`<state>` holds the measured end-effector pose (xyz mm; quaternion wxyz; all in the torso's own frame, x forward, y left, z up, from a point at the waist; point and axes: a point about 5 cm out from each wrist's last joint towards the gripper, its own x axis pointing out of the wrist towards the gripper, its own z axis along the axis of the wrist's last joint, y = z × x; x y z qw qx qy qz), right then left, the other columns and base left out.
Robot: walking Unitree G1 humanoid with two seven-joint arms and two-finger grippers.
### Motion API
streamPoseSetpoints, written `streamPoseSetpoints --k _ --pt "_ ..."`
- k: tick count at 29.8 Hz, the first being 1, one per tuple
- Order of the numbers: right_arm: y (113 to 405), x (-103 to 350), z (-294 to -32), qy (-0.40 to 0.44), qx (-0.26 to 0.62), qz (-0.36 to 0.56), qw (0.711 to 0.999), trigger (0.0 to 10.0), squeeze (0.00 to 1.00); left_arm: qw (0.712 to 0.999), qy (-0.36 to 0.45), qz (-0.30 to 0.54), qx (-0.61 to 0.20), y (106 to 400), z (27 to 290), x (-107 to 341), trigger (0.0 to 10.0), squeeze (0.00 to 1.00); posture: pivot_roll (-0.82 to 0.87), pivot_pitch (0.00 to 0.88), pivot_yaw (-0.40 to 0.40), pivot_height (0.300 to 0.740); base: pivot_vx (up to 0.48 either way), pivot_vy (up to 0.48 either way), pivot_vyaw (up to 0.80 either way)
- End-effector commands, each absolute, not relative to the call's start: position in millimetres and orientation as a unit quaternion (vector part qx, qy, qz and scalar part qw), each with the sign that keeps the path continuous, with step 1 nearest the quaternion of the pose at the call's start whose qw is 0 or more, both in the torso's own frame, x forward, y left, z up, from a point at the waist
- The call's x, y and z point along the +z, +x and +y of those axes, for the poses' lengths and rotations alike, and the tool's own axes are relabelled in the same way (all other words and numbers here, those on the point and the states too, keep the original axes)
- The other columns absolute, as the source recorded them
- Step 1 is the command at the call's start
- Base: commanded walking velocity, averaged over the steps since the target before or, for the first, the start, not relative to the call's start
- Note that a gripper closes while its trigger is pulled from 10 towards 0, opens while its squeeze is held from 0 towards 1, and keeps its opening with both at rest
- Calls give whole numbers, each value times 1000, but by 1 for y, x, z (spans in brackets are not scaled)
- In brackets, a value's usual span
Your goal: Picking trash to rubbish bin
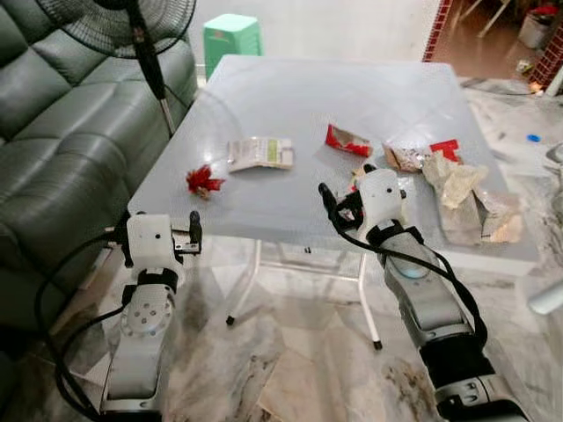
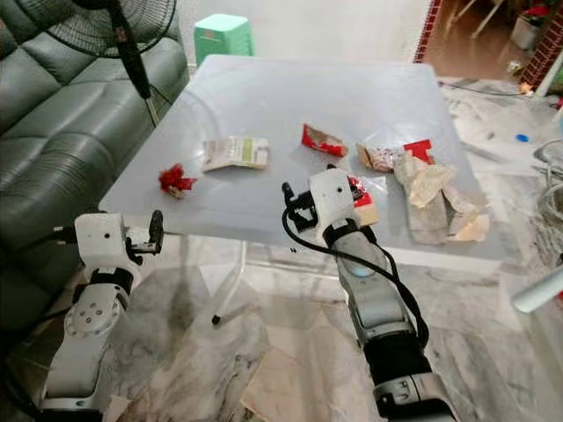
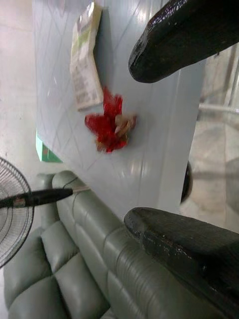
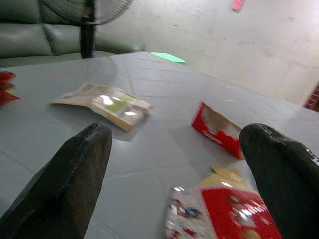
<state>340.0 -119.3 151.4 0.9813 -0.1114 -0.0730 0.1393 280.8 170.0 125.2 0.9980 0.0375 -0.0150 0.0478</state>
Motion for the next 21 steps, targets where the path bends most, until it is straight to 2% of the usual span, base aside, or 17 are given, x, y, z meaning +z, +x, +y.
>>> streamPoseSetpoints --k 1,9,21 --pt "341 150 -127 -111 123 -67 984 10000 0 998 40 -28 33 282 164 131 10000 0 56 54 0 740 0 0 0" --pt "341 151 -133 -110 109 -68 986 10000 0 998 42 -29 32 284 164 131 10000 0 51 55 3 740 0 0 -733" --pt "338 148 -130 -108 122 -66 984 10000 0 999 24 -38 6 286 156 134 10000 0 43 53 9 740 21 0 0"
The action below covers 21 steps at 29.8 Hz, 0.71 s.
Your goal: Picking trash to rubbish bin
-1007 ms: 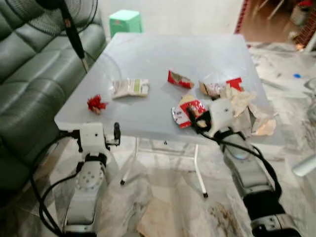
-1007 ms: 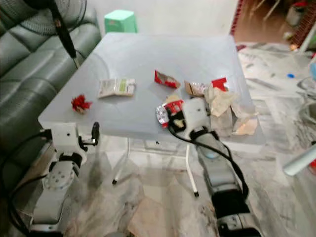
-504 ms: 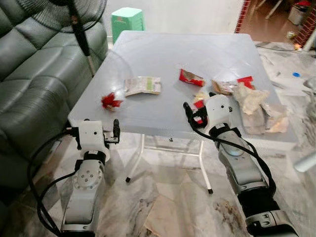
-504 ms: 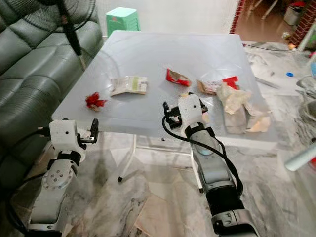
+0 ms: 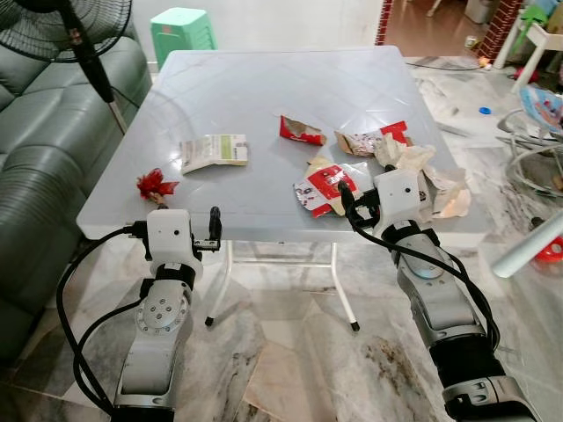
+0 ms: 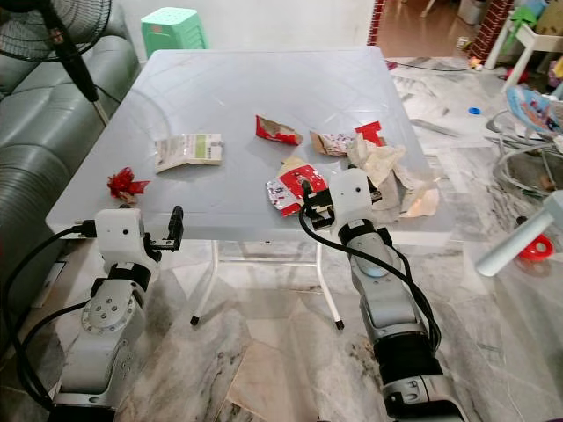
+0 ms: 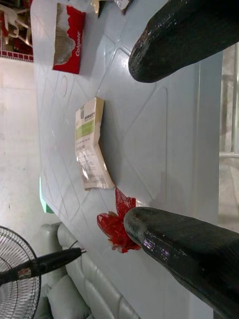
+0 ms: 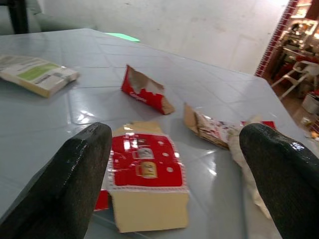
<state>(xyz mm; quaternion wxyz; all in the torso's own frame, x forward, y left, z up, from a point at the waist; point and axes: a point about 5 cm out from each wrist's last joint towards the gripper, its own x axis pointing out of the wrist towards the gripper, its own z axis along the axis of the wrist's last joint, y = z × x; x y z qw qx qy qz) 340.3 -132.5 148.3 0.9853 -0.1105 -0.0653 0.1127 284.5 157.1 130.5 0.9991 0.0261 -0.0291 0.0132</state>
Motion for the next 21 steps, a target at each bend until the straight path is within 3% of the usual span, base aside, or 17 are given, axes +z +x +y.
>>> streamPoseSetpoints --k 1,21 --pt "338 147 -129 -108 124 -66 984 10000 0 999 23 -39 5 286 156 134 10000 0 43 53 9 740 277 0 0" --pt "333 139 -119 -105 167 -47 979 10000 0 999 22 -35 -5 284 153 131 10000 0 41 55 3 740 339 0 0"
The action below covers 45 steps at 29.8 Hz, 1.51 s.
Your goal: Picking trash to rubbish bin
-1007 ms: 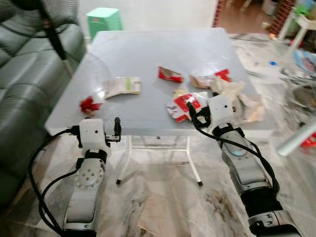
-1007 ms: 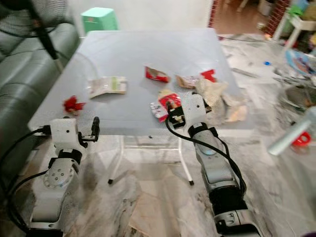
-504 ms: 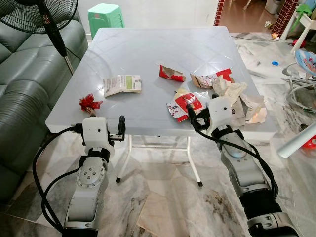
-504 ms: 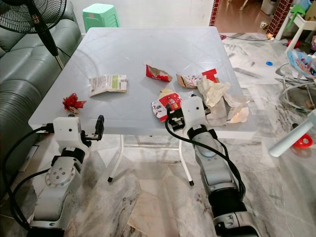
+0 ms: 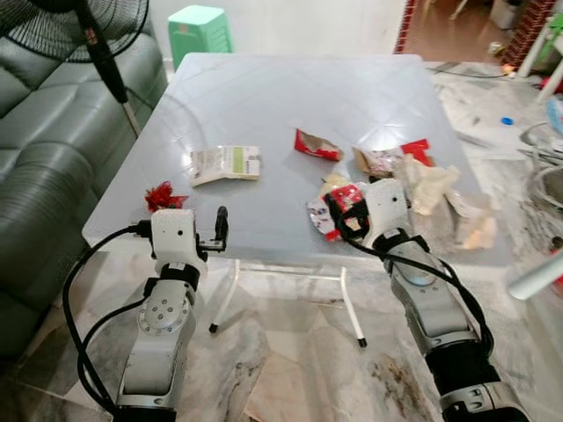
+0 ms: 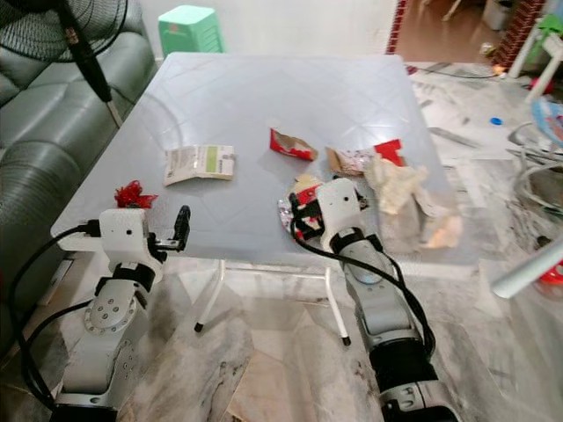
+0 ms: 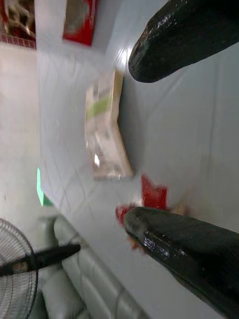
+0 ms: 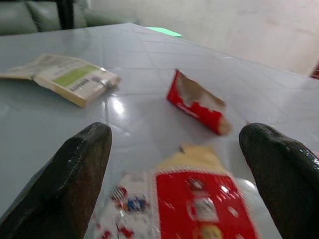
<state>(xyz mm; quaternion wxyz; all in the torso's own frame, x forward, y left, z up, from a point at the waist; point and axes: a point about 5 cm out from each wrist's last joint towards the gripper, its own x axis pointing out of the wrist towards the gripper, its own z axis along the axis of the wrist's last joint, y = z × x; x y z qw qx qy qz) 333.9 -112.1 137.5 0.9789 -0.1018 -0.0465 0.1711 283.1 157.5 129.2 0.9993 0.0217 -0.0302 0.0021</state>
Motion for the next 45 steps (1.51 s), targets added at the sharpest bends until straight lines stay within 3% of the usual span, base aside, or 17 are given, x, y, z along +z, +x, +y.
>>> streamPoseSetpoints --k 1,14,23,32,45 --pt "333 139 -119 -104 169 -47 979 10000 0 999 22 -34 -5 284 152 131 10000 0 41 55 3 740 352 0 0" --pt "331 135 -116 -103 196 -31 975 10000 0 999 38 -33 7 282 154 129 10000 0 41 56 -3 740 192 0 0" --pt "327 126 -111 -120 266 52 955 10000 0 994 104 -26 -29 261 149 118 10000 0 50 65 -17 740 0 0 0" --pt "329 119 -123 -141 283 131 940 10000 0 993 108 -4 -44 240 141 109 10000 0 54 86 -40 740 0 0 0" --pt "329 93 -143 -189 279 224 914 10000 0 994 97 -5 -43 242 132 109 10000 0 39 99 -75 740 0 0 0"
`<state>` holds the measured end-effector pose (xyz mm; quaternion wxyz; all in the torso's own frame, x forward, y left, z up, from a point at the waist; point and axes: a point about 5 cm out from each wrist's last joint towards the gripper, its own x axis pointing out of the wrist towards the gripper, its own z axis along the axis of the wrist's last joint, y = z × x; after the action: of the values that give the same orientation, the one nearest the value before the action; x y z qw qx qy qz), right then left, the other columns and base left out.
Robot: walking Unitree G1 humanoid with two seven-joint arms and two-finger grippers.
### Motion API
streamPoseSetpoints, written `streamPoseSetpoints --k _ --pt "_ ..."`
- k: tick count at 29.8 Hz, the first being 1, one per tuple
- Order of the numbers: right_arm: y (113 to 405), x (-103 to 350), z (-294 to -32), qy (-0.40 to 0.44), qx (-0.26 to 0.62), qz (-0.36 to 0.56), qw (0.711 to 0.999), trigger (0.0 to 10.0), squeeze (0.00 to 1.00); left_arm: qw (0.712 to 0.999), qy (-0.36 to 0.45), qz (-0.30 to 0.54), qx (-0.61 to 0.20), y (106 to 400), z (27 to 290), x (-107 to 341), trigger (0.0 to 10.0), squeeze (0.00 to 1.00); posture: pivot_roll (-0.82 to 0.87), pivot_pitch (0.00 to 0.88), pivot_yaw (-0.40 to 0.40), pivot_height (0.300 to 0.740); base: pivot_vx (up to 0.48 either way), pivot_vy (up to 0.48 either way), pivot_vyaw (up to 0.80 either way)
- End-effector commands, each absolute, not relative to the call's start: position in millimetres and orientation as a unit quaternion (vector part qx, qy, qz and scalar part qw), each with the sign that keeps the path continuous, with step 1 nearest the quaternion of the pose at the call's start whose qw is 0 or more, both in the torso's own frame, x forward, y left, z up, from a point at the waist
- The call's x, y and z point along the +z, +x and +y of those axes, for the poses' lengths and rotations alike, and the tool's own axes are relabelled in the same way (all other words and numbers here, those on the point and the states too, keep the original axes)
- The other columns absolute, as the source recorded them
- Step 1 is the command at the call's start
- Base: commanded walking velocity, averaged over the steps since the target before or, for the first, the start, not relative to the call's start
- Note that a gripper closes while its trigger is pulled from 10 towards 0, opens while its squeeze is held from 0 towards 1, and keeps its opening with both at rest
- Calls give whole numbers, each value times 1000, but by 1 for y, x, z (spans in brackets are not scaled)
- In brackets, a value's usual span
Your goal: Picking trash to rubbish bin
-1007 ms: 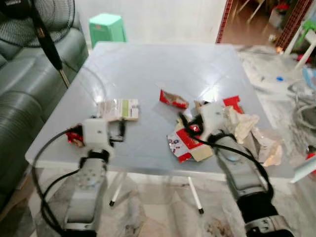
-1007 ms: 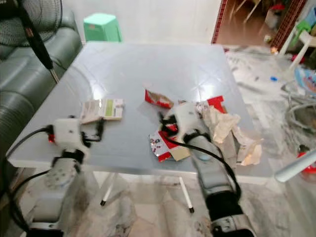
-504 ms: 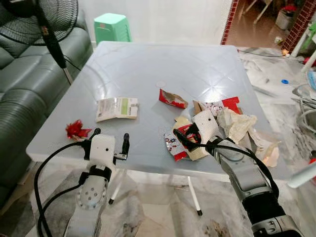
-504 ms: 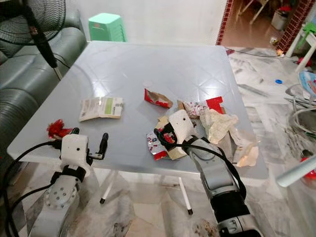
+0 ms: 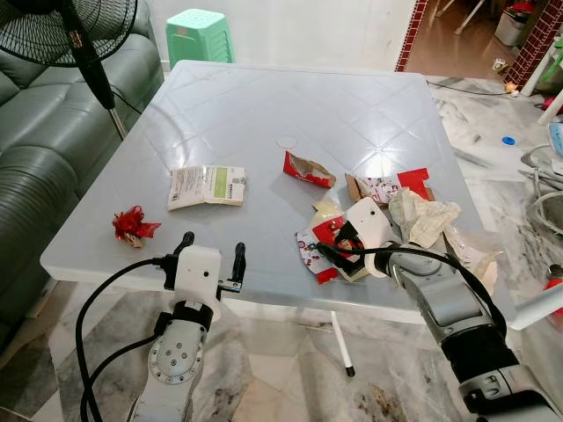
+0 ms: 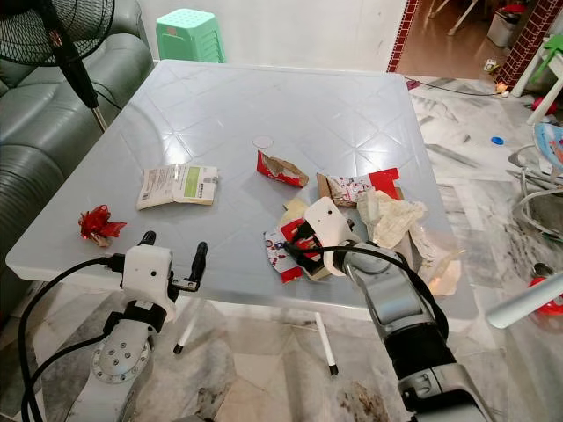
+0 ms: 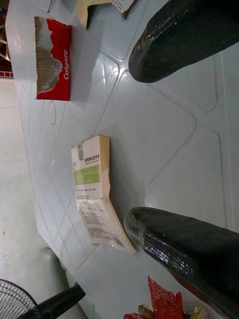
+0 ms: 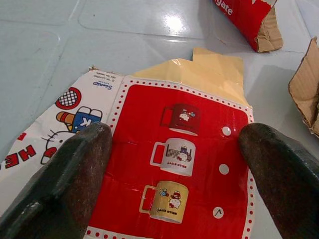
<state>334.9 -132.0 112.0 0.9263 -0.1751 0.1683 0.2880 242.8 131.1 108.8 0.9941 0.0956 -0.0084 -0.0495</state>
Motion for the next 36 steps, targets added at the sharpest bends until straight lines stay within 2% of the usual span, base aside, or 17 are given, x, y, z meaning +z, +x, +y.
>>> streamPoseSetpoints --k 1,12,20,29,33,36 --pt "328 89 -144 -187 280 233 912 10000 0 995 95 -4 -39 242 133 109 10000 0 40 99 -77 740 0 0 0" --pt "328 78 -126 -150 310 252 904 10000 0 996 87 -5 -31 244 132 110 10000 0 41 100 -78 740 0 0 0" --pt "340 90 -87 -126 353 208 904 10000 0 996 80 -5 -26 246 131 111 10000 0 39 105 -84 740 0 0 0" --pt "341 103 -61 -98 396 155 900 10000 0 997 79 -4 -20 247 131 111 10000 0 43 104 -91 740 0 0 0" --pt "342 104 -61 -107 391 147 902 10000 0 997 79 -4 -18 248 131 111 10000 0 41 104 -92 740 0 0 0" --pt "346 107 -72 -124 365 132 913 10000 0 997 80 -4 -17 248 131 111 10000 0 40 104 -91 740 0 0 0"
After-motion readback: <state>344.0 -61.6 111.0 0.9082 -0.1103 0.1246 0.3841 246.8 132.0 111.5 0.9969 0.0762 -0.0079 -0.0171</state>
